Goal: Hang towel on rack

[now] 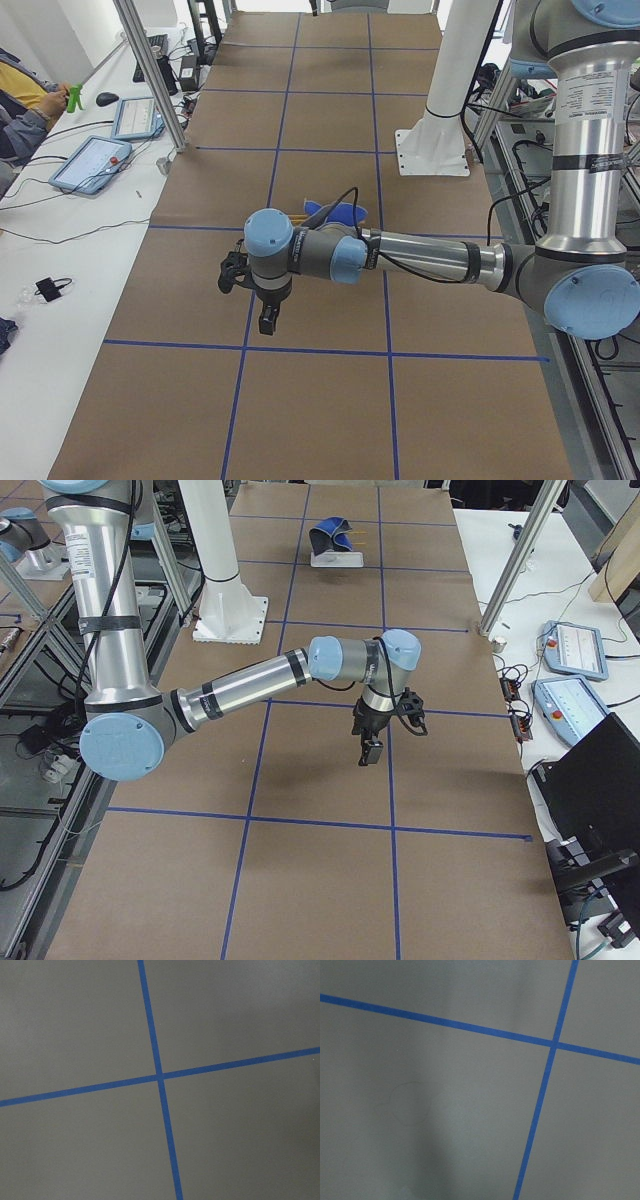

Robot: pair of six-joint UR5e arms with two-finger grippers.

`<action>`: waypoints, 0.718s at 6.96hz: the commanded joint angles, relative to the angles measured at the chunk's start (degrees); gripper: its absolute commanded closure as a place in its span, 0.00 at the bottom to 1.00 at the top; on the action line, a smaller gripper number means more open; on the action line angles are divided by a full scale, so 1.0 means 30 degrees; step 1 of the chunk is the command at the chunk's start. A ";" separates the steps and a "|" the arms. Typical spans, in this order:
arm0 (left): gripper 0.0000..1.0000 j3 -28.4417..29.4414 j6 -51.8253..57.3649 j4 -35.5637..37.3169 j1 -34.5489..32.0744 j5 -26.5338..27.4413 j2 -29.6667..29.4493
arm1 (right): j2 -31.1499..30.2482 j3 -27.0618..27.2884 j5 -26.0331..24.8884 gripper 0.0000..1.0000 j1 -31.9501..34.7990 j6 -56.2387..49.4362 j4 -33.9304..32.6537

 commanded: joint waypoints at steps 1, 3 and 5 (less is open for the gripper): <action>0.02 -0.0203 0.1939 0.1013 0.0069 0.0000 -0.0052 | -0.0481 -0.2469 0.0252 0.00 0.0022 -0.0091 0.2557; 0.02 -0.0348 0.2219 0.1013 -0.0077 0.0000 0.0328 | -0.0630 -0.3182 0.0664 0.00 0.0371 -0.0555 0.3185; 0.02 -0.0262 0.2248 0.0955 -0.0048 0.0174 0.0710 | -0.0747 -0.3329 0.0752 0.00 0.1190 -0.2490 0.3040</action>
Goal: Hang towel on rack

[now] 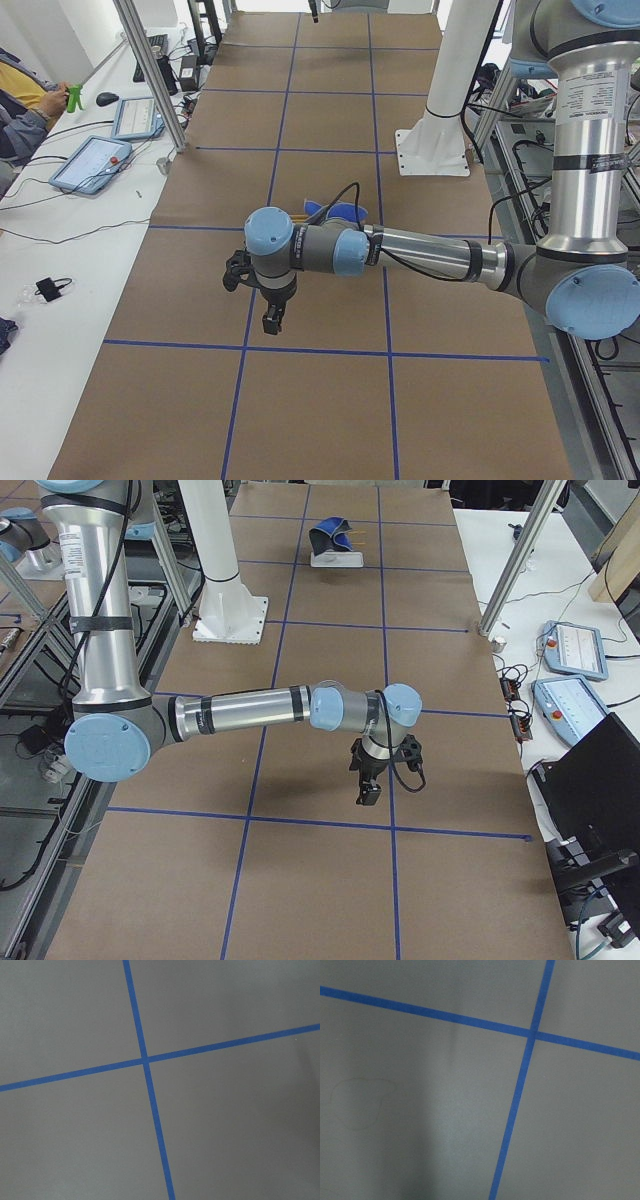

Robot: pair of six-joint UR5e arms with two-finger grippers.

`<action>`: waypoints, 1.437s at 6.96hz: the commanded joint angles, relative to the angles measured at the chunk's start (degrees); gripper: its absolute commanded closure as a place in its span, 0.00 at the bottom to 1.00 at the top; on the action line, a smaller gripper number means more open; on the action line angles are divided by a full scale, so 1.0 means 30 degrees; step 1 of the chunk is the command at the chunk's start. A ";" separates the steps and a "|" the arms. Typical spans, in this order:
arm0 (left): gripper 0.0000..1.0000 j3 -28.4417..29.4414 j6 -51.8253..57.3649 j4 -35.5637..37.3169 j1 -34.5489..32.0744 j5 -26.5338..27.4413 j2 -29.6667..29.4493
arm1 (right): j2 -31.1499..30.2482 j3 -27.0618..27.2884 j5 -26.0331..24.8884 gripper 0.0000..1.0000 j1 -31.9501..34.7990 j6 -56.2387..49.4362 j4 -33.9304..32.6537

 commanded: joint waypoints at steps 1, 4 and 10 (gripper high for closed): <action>0.02 -0.0036 0.0081 -0.0078 -0.0006 0.0076 0.0459 | -0.0411 -0.0157 0.0598 0.00 0.0751 -0.0792 0.0075; 0.02 0.0022 0.1193 0.0124 0.0023 0.0076 0.0170 | -0.1522 -0.0216 0.1394 0.00 0.1223 -0.0792 0.1412; 0.02 0.0197 0.0990 0.3408 0.0082 0.0076 -0.0915 | -0.1617 -0.0070 0.1482 0.00 0.1369 0.0581 0.2449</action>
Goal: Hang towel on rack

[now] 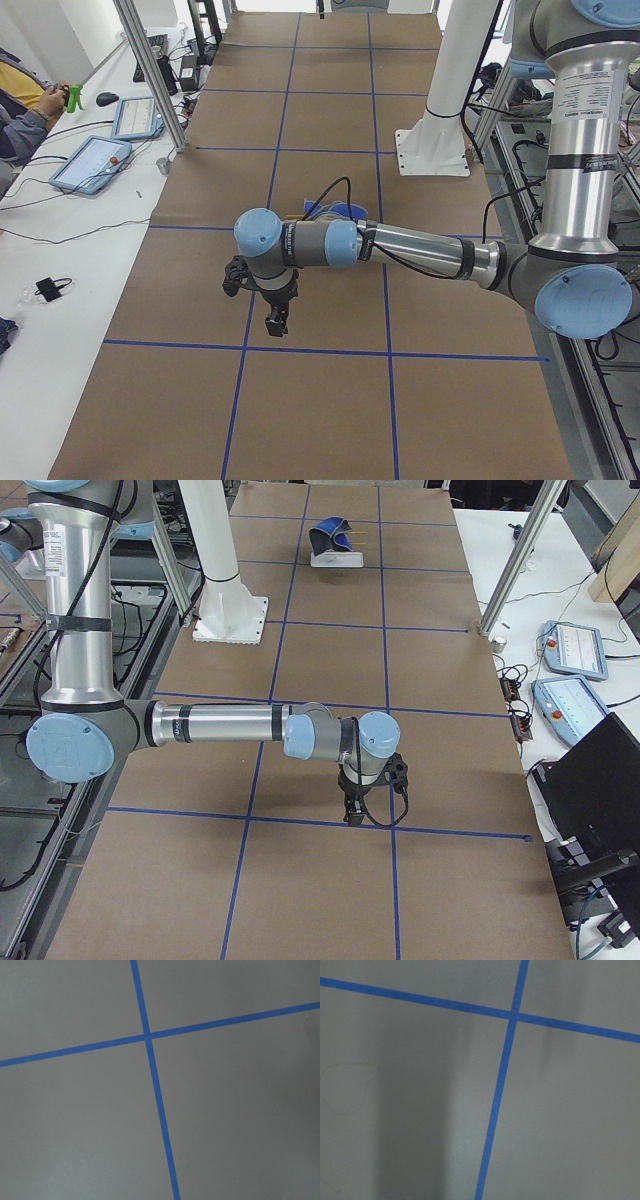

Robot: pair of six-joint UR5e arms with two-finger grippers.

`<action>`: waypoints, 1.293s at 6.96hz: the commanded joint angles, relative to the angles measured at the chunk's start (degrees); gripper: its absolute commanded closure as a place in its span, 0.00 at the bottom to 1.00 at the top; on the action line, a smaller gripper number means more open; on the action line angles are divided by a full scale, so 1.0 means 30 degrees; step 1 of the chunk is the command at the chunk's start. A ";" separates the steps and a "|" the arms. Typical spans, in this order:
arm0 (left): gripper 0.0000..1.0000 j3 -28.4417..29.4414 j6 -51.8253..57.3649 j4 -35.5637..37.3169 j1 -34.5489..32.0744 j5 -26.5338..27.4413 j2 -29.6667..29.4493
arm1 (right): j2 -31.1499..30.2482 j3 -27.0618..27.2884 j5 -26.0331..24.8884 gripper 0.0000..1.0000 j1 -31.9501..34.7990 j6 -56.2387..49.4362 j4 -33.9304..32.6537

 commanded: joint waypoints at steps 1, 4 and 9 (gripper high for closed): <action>0.02 0.0070 -0.0058 0.0041 -0.0002 0.0002 -0.0054 | 0.0198 0.0114 0.0005 0.00 0.0102 0.0750 0.0030; 0.02 0.0274 -0.0058 0.0011 0.0027 0.0002 -0.0112 | 0.0169 0.0026 0.0122 0.00 0.0220 0.1891 0.1083; 0.02 0.1004 0.0001 -0.0164 -0.0002 -0.0173 -0.0054 | 0.0169 0.0114 0.0152 0.00 0.0220 0.1778 0.1173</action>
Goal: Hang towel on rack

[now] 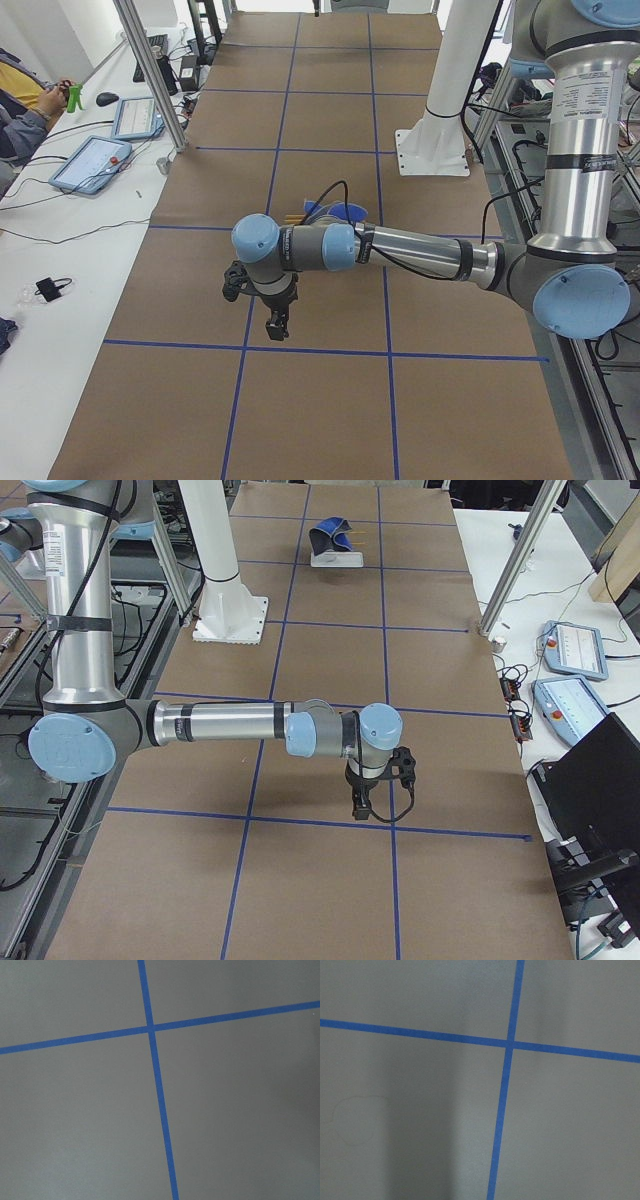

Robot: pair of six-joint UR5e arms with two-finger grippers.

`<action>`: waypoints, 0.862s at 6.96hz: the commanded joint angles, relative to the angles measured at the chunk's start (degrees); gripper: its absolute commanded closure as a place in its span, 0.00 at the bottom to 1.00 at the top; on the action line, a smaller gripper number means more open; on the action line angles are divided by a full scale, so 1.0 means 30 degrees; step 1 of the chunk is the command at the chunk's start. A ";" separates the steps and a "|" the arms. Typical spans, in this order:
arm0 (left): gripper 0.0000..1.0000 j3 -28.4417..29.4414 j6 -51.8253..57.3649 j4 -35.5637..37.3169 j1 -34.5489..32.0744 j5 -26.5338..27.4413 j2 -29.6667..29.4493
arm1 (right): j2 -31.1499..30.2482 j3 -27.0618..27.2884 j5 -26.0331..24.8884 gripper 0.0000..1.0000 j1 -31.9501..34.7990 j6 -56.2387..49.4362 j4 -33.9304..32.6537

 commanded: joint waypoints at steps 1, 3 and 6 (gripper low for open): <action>0.02 0.0454 0.0023 -0.0140 -0.0026 -0.0069 0.0038 | -0.0001 0.0038 0.0000 0.00 0.0000 -0.0026 0.0005; 0.02 0.0425 0.0052 -0.0111 -0.0085 -0.0098 0.0474 | -0.0001 0.0097 0.0000 0.00 0.0000 0.0033 0.0005; 0.02 0.0366 0.0052 -0.0811 -0.0143 -0.0655 0.1354 | -0.0059 0.0215 0.0000 0.00 0.0000 0.0062 0.0005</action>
